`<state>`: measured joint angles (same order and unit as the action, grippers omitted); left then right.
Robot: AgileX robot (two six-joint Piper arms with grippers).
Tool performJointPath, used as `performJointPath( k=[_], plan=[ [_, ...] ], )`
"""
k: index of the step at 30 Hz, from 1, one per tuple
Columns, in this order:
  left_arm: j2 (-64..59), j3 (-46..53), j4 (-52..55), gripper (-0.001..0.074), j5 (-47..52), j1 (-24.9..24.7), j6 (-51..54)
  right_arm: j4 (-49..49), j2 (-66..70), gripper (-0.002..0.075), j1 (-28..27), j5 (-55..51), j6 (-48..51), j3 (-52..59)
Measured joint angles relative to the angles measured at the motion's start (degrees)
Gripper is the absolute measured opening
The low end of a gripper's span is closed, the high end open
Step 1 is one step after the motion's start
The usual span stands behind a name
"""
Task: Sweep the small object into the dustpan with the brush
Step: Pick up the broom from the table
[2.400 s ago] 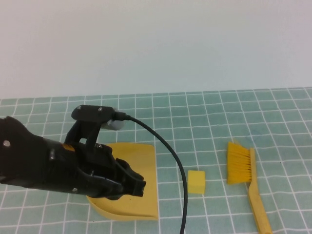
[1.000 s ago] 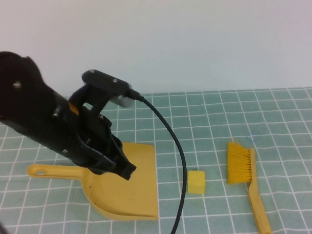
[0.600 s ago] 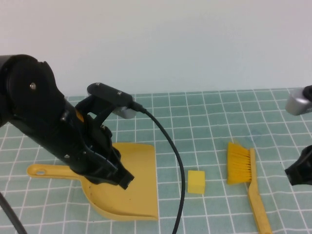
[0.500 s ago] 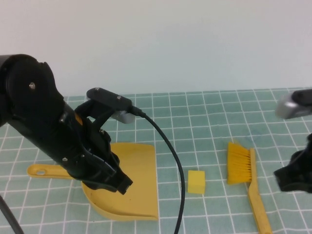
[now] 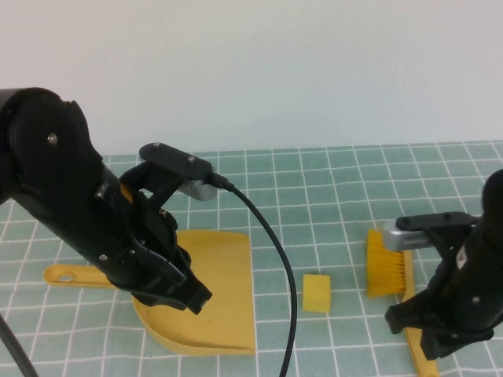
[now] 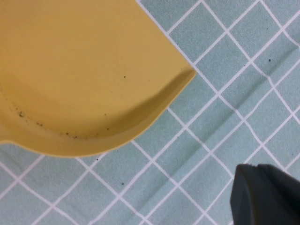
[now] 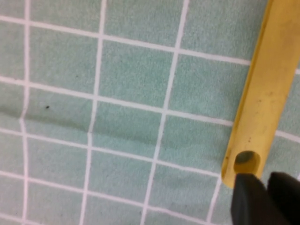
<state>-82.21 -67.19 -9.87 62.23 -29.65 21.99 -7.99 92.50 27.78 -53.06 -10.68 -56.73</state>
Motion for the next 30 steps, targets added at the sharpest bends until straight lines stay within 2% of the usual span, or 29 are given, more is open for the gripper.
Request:
performJointPath(
  k=[5,9,14,20,30],
  plan=[
    [0.0,0.0,0.0,-0.0001,0.0,0.0,0.0,2.7,1.1,0.023,1.4,2.9,-5.0,0.9],
    [0.0,0.0,0.0,-0.0001,0.0,0.0,0.0,3.0,1.1,0.0293,1.4,7.3,-6.7,5.4],
    [0.0,0.0,0.0,-0.0001,-0.3,0.0,0.0,2.8,1.1,0.0306,1.5,13.7,-7.0,11.5],
    [0.0,0.0,-0.1,-0.0001,-0.6,0.0,0.0,3.1,1.1,0.0308,1.5,19.0,-7.0,12.6],
    [0.0,0.0,0.5,-0.0001,-0.6,0.0,0.0,4.2,3.2,0.0311,1.7,19.4,-8.1,12.6]
  ],
)
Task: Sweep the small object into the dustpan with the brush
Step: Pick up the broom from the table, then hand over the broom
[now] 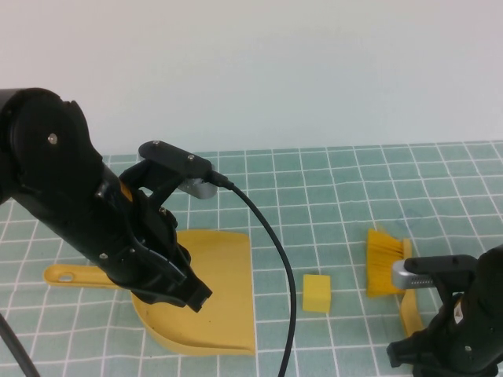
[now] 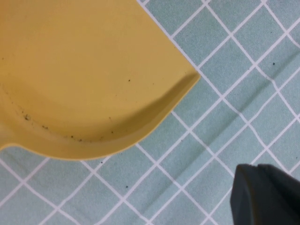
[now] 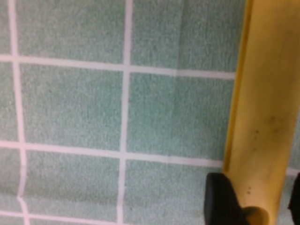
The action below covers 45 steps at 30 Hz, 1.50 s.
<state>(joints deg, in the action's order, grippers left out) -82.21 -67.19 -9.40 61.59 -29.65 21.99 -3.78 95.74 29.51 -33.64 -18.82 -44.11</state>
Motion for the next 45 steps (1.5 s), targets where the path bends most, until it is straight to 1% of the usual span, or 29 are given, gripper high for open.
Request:
performJointPath(
  k=[10,12,15,20,25,30,33,35,39,42,45],
  plan=[
    [0.0,0.0,0.0,-0.0001,-0.5,0.0,0.0,3.3,2.4,0.0304,2.3,0.3,-3.5,-0.3],
    [0.1,0.0,0.0,-0.0001,-0.5,0.0,0.0,3.4,2.6,0.0282,2.3,0.0,-3.5,-0.4],
    [0.1,0.0,0.2,-0.0001,-0.5,0.0,0.0,3.8,2.6,0.0228,2.4,-0.2,-3.6,-0.4],
    [0.1,0.0,0.3,-0.0001,-1.2,0.0,0.0,4.8,2.0,0.0195,2.4,-0.6,-3.6,-0.5],
    [0.1,0.0,-0.5,-0.0001,-2.4,0.0,0.0,7.5,-2.6,0.0192,2.4,-2.0,-3.6,-0.1],
    [0.1,0.0,-3.6,-0.0001,-6.8,0.0,1.4,10.8,-10.5,0.0191,2.4,-3.3,-2.6,-0.1],
    [0.1,0.0,-9.1,-0.0001,-10.2,0.1,4.0,10.8,-15.0,0.0191,2.4,-5.7,0.3,-0.1],
    [0.1,0.0,-15.3,-0.0001,-13.3,0.1,7.7,10.8,-17.7,0.0191,2.4,-7.3,1.4,0.1],
    [-0.4,1.0,-29.9,-0.0001,-18.7,0.1,16.6,10.8,-23.4,0.019,2.4,-8.8,1.7,0.3],
    [-3.3,1.8,-40.3,-0.0001,-19.4,0.1,24.6,11.8,-27.0,0.019,2.4,-9.2,1.8,0.5],
    [-6.5,3.5,-54.8,-0.0001,-19.1,0.1,33.5,13.4,-29.4,0.019,2.4,-10.6,2.4,0.5]
  ],
)
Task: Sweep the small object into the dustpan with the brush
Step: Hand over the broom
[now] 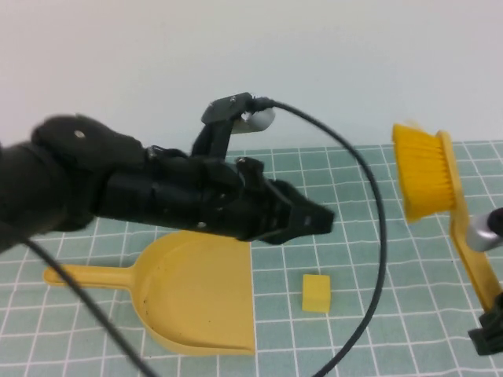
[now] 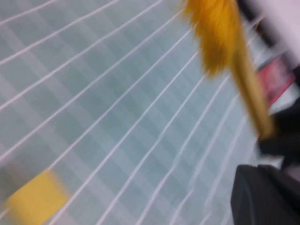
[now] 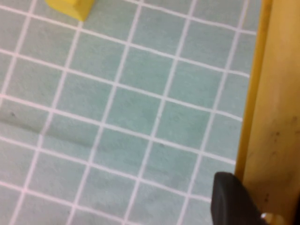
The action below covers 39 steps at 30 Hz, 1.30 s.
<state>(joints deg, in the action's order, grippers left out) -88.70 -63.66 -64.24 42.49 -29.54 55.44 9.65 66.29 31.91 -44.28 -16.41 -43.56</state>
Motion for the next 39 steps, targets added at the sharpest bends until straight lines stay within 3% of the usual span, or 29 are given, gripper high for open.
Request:
performJointPath(
  k=[5,7,12,21,24,32,35,39],
  plan=[
    [-6.6,3.2,-27.1,-0.0001,8.6,2.7,14.8,0.6,-0.6,0.019,0.0,-2.9,1.5,0.4],
    [-9.9,4.2,-32.3,-0.0001,13.8,4.3,17.1,0.6,-0.6,0.019,0.0,-3.9,1.6,0.5],
    [-15.7,5.0,-32.3,-0.0001,19.8,5.6,17.8,-3.7,-1.0,0.019,0.0,-4.6,5.2,0.5],
    [-18.2,5.0,-32.3,0.0007,20.9,5.6,15.4,-14.4,-1.3,0.019,0.1,-4.7,11.9,0.5],
    [-18.2,5.0,-32.3,0.0088,19.1,5.6,12.1,-15.0,-1.3,0.019,0.1,-4.7,12.1,0.5],
    [-18.2,5.0,-32.3,0.0585,18.0,5.6,7.6,-17.8,-1.1,0.019,1.1,-4.7,12.3,0.5],
    [-18.2,5.0,-32.3,0.0641,18.0,5.6,7.5,-18.9,0.2,0.019,1.4,-4.7,12.3,0.5],
    [-18.2,5.0,-32.3,0.0658,18.0,5.6,7.4,-19.9,2.1,0.019,1.4,-4.7,12.3,-0.3]
  ],
)
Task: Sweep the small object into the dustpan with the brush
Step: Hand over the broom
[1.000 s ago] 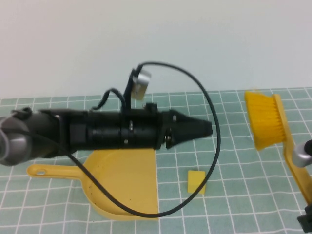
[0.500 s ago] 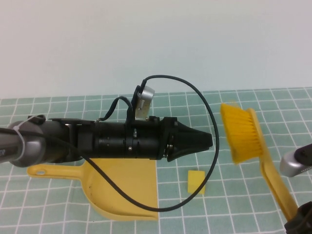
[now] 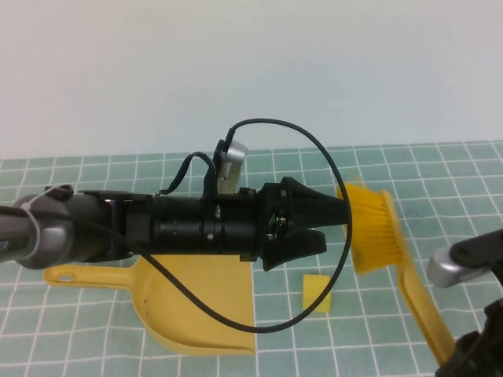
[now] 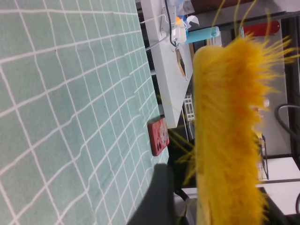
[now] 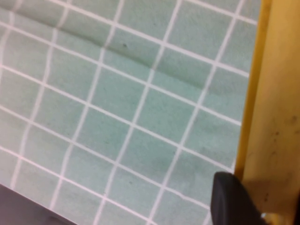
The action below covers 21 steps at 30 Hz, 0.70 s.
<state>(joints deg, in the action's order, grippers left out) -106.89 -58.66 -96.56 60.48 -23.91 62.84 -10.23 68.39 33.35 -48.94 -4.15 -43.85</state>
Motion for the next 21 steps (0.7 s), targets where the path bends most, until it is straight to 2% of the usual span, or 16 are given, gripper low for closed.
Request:
performJointPath(
  k=[11,21],
  plan=[
    [0.0,-3.6,0.0,0.0664,-2.7,-1.7,0.0,-1.6,5.0,0.019,4.4,0.0,0.7,-4.7],
    [-0.1,-4.4,0.0,0.0662,-5.9,-3.6,0.0,-1.5,6.9,0.019,4.8,0.1,-0.4,-9.7]
  ],
)
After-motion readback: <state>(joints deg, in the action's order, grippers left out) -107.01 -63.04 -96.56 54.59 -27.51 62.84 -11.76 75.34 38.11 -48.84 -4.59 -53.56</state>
